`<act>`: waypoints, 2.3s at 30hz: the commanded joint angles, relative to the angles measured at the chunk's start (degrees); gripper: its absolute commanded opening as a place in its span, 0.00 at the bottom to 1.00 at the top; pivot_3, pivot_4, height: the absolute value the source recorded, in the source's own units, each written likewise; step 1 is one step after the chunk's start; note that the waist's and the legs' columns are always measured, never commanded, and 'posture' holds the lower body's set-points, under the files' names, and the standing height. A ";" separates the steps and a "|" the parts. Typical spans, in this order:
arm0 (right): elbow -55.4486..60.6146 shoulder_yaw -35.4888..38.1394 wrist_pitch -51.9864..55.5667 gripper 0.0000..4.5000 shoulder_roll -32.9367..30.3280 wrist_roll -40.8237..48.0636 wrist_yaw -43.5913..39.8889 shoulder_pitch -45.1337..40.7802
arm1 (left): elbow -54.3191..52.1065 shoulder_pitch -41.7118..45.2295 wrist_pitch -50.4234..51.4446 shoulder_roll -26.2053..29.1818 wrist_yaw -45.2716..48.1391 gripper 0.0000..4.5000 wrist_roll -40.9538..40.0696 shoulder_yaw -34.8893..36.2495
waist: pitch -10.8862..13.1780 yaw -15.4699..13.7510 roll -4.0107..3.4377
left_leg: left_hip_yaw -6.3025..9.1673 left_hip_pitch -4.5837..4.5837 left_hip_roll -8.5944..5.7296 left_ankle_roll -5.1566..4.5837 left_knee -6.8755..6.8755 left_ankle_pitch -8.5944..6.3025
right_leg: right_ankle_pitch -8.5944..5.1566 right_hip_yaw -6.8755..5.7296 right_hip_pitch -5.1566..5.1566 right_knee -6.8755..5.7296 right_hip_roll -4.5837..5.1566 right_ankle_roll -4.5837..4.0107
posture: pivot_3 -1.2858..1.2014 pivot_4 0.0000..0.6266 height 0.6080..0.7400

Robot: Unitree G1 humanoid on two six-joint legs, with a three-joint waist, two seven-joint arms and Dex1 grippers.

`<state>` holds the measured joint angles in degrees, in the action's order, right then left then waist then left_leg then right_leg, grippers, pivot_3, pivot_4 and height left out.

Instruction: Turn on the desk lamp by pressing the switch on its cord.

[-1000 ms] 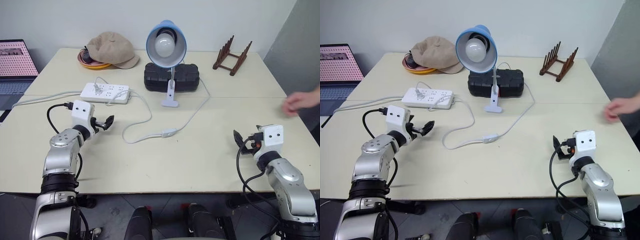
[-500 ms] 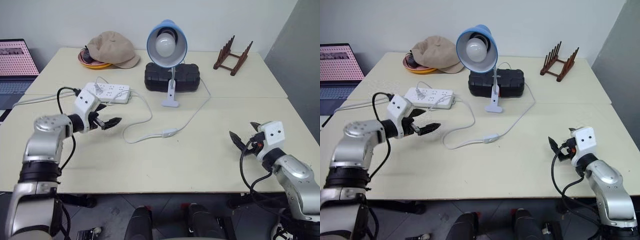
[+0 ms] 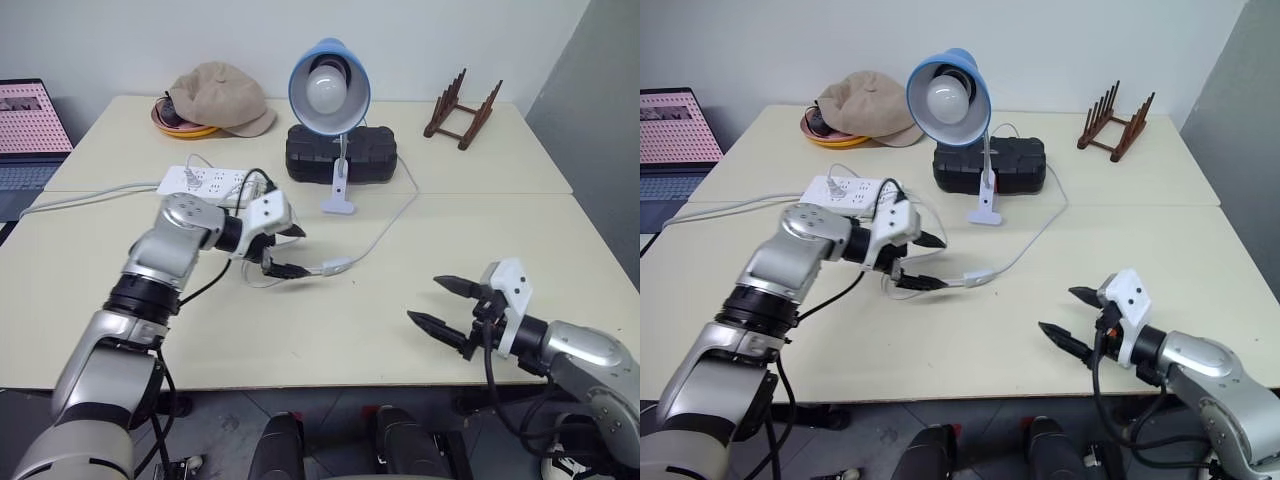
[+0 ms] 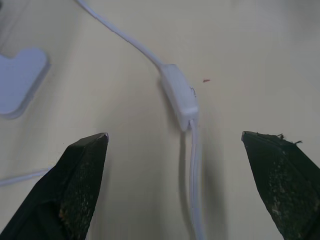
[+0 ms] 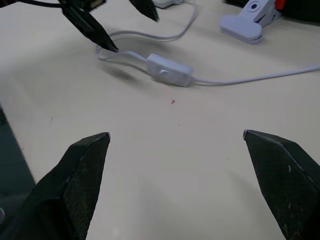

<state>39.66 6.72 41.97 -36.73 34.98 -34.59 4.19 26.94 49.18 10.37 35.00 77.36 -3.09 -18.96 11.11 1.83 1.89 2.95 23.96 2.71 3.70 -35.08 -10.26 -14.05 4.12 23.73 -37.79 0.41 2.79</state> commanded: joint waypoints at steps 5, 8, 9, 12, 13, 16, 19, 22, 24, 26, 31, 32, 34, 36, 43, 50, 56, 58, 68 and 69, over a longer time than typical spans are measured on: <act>2.27 -0.42 -1.92 1.00 1.66 -1.12 2.63 1.67 | 8.72 3.55 -8.10 -5.04 -1.23 0.99 3.12 -0.68 | 0.00 0.07 0.00 | 0.01 0.05 0.01 0.00 0.01 0.00 | 0.00 -0.01 0.05 0.00 -0.01 0.01 | 0.52 0.24 1.00; 2.51 -0.40 -2.37 1.00 1.90 -1.58 3.10 2.38 | 11.22 4.10 -10.68 -6.12 -1.29 0.99 4.10 -0.86 | 0.00 0.02 0.00 | 0.02 0.06 0.00 0.00 0.01 0.00 | 0.00 -0.01 0.05 -0.02 -0.01 0.01 | 0.52 0.24 1.00; 2.59 -0.24 -2.58 1.00 1.92 -1.73 3.24 2.70 | 12.10 4.29 -11.33 -6.38 -1.11 0.99 4.28 -0.84 | 0.00 0.04 0.00 | 0.01 0.06 0.00 0.00 0.00 0.00 | 0.00 0.00 0.04 -0.01 -0.01 0.01 | 0.52 0.24 1.00; 2.41 0.24 -3.31 1.00 1.95 -2.14 3.18 3.48 | 14.15 4.92 -12.20 -7.07 -0.30 0.89 4.18 -0.39 | 0.00 0.07 0.00 | 0.01 0.05 0.00 0.00 0.00 0.00 | 0.01 0.00 0.04 -0.01 -0.01 0.01 | 0.52 0.24 1.00; 2.36 0.30 -3.50 1.00 1.91 -2.22 3.16 3.65 | 14.51 5.04 -12.55 -7.05 0.15 0.82 4.38 -0.54 | 0.00 0.08 0.00 | 0.02 0.05 0.00 0.00 0.00 0.00 | 0.01 -0.01 0.04 -0.02 -0.01 0.01 | 0.52 0.24 1.00; 2.42 0.47 -3.73 1.00 1.74 -2.12 3.22 3.94 | 15.16 5.16 -13.53 -6.89 1.12 0.68 4.98 -0.86 | 0.00 0.08 0.00 | 0.02 0.04 0.00 0.00 0.00 0.00 | 0.00 0.00 0.04 -0.03 -0.01 0.01 | 0.52 0.24 1.00; 2.41 0.65 -3.88 1.00 1.58 -1.98 3.33 4.05 | 15.86 5.40 -13.89 -7.19 0.79 0.55 5.24 -0.41 | 0.00 0.04 0.00 | 0.02 0.05 0.00 0.00 0.00 0.00 | 0.01 0.00 0.04 -0.03 -0.01 0.01 | 0.52 0.24 1.00; 2.20 0.66 -4.00 1.00 1.56 -1.93 3.33 3.94 | 16.20 5.29 -14.24 -7.49 0.48 0.40 5.58 -0.24 | 0.00 0.03 0.00 | 0.02 0.05 0.00 0.00 0.00 0.00 | 0.01 0.00 0.04 -0.03 -0.01 0.01 | 0.52 0.24 1.00; 2.30 0.75 -3.70 1.00 1.44 -1.72 3.41 3.65 | 16.53 5.38 -14.31 -7.84 -0.27 0.31 5.74 -0.05 | 0.00 0.04 0.00 | 0.02 0.05 0.00 0.00 0.00 0.00 | 0.01 0.00 0.04 -0.03 -0.01 0.01 | 0.52 0.24 1.00; 2.26 0.73 -3.33 1.00 1.35 -1.57 3.58 3.11 | 16.82 5.59 -14.04 -8.31 -0.88 0.19 5.72 0.15 | 0.00 0.03 0.00 | 0.02 0.05 0.00 0.00 0.00 0.00 | 0.01 0.00 0.04 -0.03 -0.01 0.01 | 0.52 0.24 1.00; 2.23 0.70 -2.51 1.00 1.43 -0.94 3.99 1.96 | 16.92 5.66 -13.52 -8.33 -0.39 0.08 5.88 0.10 | 0.00 0.04 0.00 | 0.02 0.04 0.00 0.00 0.00 0.00 | 0.01 0.00 0.04 -0.05 -0.01 0.02 | 0.52 0.24 1.00; 2.37 0.77 -2.36 1.00 1.45 -0.78 4.03 1.98 | 16.81 5.55 -13.59 -8.17 -0.27 0.08 5.94 0.08 | 0.00 0.04 0.00 | 0.02 0.04 0.00 0.00 0.00 0.00 | 0.01 -0.01 0.04 -0.05 -0.02 0.02 | 0.52 0.24 1.00; 2.52 1.17 -1.63 1.00 1.76 0.26 4.19 1.88 | 16.69 5.61 -12.33 -7.97 0.20 0.08 5.28 0.64 | 0.00 0.04 0.00 | 0.03 0.04 0.00 0.00 0.00 0.00 | 0.01 -0.01 0.04 -0.06 -0.02 0.02 | 0.52 0.24 1.00; 2.08 2.33 0.44 1.00 3.99 4.70 5.53 1.03 | 14.62 5.93 -3.41 -8.92 1.96 0.08 1.26 2.92 | 0.00 0.07 0.00 | 0.02 0.04 0.00 0.00 0.00 0.00 | 0.01 0.00 0.04 -0.06 -0.02 0.02 | 0.52 0.24 1.00; -3.12 6.42 5.54 1.00 19.31 36.80 18.25 0.35 | -4.29 3.59 47.25 -11.83 3.85 0.08 -23.61 14.48 | 0.01 0.31 -0.01 | 0.17 0.08 0.03 -0.01 0.00 0.00 | 0.01 -0.10 0.03 -0.17 -0.03 0.02 | 0.52 0.24 1.00; -6.21 4.70 3.84 1.00 22.09 50.51 25.58 -5.09 | -16.27 -1.54 66.42 -13.46 -5.06 0.08 -35.51 21.43 | 0.00 1.45 -0.02 | 0.16 -0.09 0.03 -0.02 0.00 0.01 | 0.02 -0.07 -0.02 -0.25 -0.03 0.03 | 0.52 0.24 1.00; -7.21 3.22 3.40 1.00 20.07 53.59 27.47 -7.93 | -20.53 -3.63 71.07 -14.24 -10.46 0.08 -40.71 24.17 | 0.01 1.47 -0.03 | 0.21 -0.13 0.04 -0.03 0.00 0.02 | 0.02 -0.08 -0.04 -0.26 -0.06 0.02 | 0.52 0.24 1.00; -7.31 2.31 3.36 1.00 19.54 53.10 27.30 -8.14 | -21.05 -3.82 71.73 -14.47 -11.86 0.08 -41.89 24.90 | 0.01 1.45 -0.03 | 0.17 -0.11 0.03 -0.03 0.00 0.02 | 0.02 -0.06 -0.04 -0.21 -0.06 0.02 | 0.52 0.24 1.00; -9.92 -0.53 2.09 1.00 19.73 51.15 26.92 -10.79 | -23.43 -5.00 72.57 -14.58 -16.67 0.08 -46.50 25.18 | 0.01 1.41 -0.03 | 0.17 -0.10 0.03 -0.03 0.02 0.02 | 0.01 -0.06 -0.03 -0.18 -0.06 0.02 | 0.52 0.24 1.00; -10.21 -0.49 1.94 1.00 19.79 51.19 26.97 -10.91 | -23.35 -4.91 72.61 -14.53 -16.99 0.08 -46.92 25.23 | 0.01 1.41 -0.03 | 0.17 -0.10 0.03 -0.03 0.02 0.02 | 0.01 -0.06 -0.02 -0.18 -0.06 0.02 | 0.52 0.24 1.00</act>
<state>28.77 6.22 45.04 -16.98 86.30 -7.26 -5.74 5.99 43.51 82.56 20.41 60.75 -47.59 4.97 11.12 3.24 1.86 3.12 23.87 2.74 3.67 -35.07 -10.24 -14.04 4.06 23.70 -37.97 0.36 2.81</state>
